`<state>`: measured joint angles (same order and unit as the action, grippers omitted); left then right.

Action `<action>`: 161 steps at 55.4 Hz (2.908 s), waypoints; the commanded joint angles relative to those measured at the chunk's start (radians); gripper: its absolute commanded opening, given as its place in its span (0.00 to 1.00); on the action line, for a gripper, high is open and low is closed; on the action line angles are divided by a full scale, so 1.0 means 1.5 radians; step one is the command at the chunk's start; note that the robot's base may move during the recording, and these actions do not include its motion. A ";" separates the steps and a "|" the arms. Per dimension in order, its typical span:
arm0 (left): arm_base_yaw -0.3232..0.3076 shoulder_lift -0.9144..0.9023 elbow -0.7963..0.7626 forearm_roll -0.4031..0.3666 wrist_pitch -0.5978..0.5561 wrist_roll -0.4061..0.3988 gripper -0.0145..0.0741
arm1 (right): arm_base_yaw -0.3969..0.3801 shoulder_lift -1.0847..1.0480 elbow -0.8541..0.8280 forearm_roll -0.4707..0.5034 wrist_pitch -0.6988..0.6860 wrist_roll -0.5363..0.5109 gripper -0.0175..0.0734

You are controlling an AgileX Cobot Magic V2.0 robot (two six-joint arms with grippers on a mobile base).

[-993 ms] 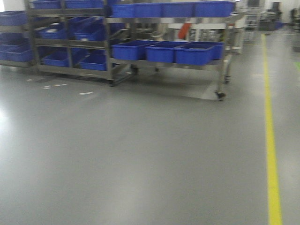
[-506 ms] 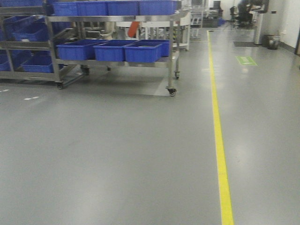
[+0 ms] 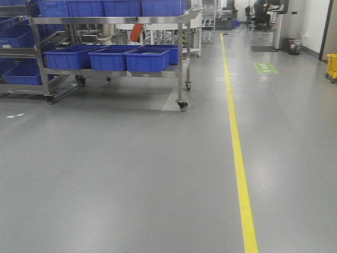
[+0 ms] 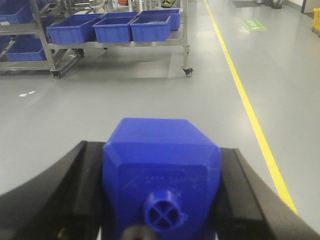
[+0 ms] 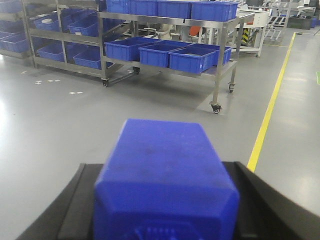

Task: Pick and sort blue part to right shelf
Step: 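Drive the base away from the table toward the rack of blue bins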

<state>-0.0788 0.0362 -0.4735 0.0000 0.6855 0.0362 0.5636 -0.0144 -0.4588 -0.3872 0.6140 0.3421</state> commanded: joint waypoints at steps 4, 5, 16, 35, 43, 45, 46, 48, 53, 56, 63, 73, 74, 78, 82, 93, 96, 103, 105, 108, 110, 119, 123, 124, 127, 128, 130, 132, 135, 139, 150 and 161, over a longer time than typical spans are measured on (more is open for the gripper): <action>-0.004 0.013 -0.019 -0.005 -0.063 0.000 0.57 | -0.002 0.010 -0.018 -0.020 -0.059 -0.005 0.42; -0.004 0.013 -0.019 -0.005 -0.063 0.000 0.57 | -0.002 0.010 -0.018 -0.020 -0.059 -0.005 0.42; -0.004 0.013 -0.019 -0.005 -0.063 0.000 0.57 | -0.002 0.010 -0.018 -0.020 -0.059 -0.005 0.42; -0.004 0.013 -0.019 -0.005 -0.063 0.000 0.57 | -0.002 0.010 -0.018 -0.020 -0.059 -0.005 0.42; -0.004 0.013 -0.019 -0.005 -0.063 0.000 0.57 | -0.002 0.010 -0.018 -0.020 -0.059 -0.005 0.42; -0.004 0.013 -0.019 -0.005 -0.063 0.000 0.57 | -0.002 0.010 -0.018 -0.020 -0.059 -0.005 0.42; -0.004 0.013 -0.019 -0.005 -0.063 0.000 0.57 | -0.002 0.010 -0.018 -0.020 -0.059 -0.005 0.42; -0.004 0.013 -0.019 -0.005 -0.063 0.000 0.57 | -0.002 0.010 -0.018 -0.020 -0.059 -0.005 0.42; -0.004 0.013 -0.019 -0.005 -0.063 0.000 0.57 | -0.002 0.010 -0.018 -0.020 -0.059 -0.005 0.42; -0.004 0.013 -0.019 -0.005 -0.063 0.000 0.57 | -0.002 0.010 -0.018 -0.020 -0.059 -0.005 0.42; -0.004 0.013 -0.019 -0.007 -0.063 0.000 0.57 | -0.002 0.010 -0.018 -0.020 -0.059 -0.005 0.42; -0.004 0.013 -0.019 -0.007 -0.063 0.000 0.57 | -0.002 0.010 -0.018 -0.020 -0.059 -0.005 0.42; -0.004 0.013 -0.019 -0.007 -0.063 0.000 0.57 | -0.002 0.010 -0.018 -0.020 -0.059 -0.005 0.42; -0.004 0.013 -0.019 -0.007 -0.063 0.000 0.57 | -0.002 0.010 -0.018 -0.020 -0.059 -0.005 0.42; -0.004 0.013 -0.019 -0.007 -0.063 0.000 0.57 | -0.002 0.010 -0.018 -0.020 -0.059 -0.005 0.42; -0.004 0.013 -0.019 -0.007 -0.063 0.000 0.57 | -0.002 0.010 -0.018 -0.020 -0.059 -0.005 0.42; -0.004 0.013 -0.019 -0.007 -0.063 0.000 0.57 | -0.002 0.010 -0.018 -0.020 -0.059 -0.005 0.42; -0.004 0.013 -0.019 -0.007 -0.063 0.000 0.57 | -0.002 0.010 -0.018 -0.020 -0.059 -0.005 0.42; -0.004 0.013 -0.019 -0.007 -0.063 0.000 0.57 | -0.002 0.010 -0.018 -0.020 -0.059 -0.005 0.42; -0.004 0.013 -0.019 -0.007 -0.063 0.000 0.57 | -0.002 0.010 -0.018 -0.020 -0.059 -0.005 0.42; -0.004 0.013 -0.019 -0.007 -0.063 0.000 0.57 | -0.002 0.010 -0.018 -0.020 -0.059 -0.005 0.42; -0.004 0.013 -0.019 -0.007 -0.063 0.000 0.57 | -0.002 0.010 -0.018 -0.020 -0.059 -0.005 0.42; -0.004 0.013 -0.019 -0.007 -0.063 0.000 0.57 | -0.002 0.010 -0.018 -0.020 -0.059 -0.005 0.42; -0.004 0.013 -0.019 -0.007 -0.063 0.000 0.57 | -0.002 0.010 -0.018 -0.020 -0.059 -0.005 0.42; -0.004 0.013 -0.019 -0.007 -0.063 0.000 0.57 | -0.002 0.010 -0.018 -0.020 -0.059 -0.005 0.42; -0.004 0.013 -0.019 -0.007 -0.063 0.000 0.57 | -0.002 0.010 -0.018 -0.020 -0.059 -0.005 0.42; -0.004 0.013 -0.019 -0.007 -0.063 0.000 0.57 | -0.002 0.010 -0.018 -0.020 -0.059 -0.005 0.42; -0.004 0.013 -0.019 -0.007 -0.063 0.000 0.57 | -0.002 0.010 -0.018 -0.020 -0.059 -0.005 0.42; -0.004 0.013 -0.019 -0.007 -0.063 0.000 0.57 | -0.002 0.010 -0.018 -0.020 -0.059 -0.005 0.42; -0.004 0.013 -0.019 -0.007 -0.063 0.000 0.57 | -0.002 0.010 -0.018 -0.020 -0.059 -0.005 0.42; -0.004 0.013 -0.019 -0.007 -0.063 0.000 0.57 | -0.002 0.010 -0.018 -0.020 -0.059 -0.005 0.42; -0.004 0.013 -0.019 -0.007 -0.063 0.000 0.57 | -0.002 0.010 -0.018 -0.020 -0.059 -0.005 0.42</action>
<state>-0.0788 0.0362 -0.4735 -0.0063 0.6855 0.0362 0.5636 -0.0144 -0.4588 -0.3888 0.6140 0.3403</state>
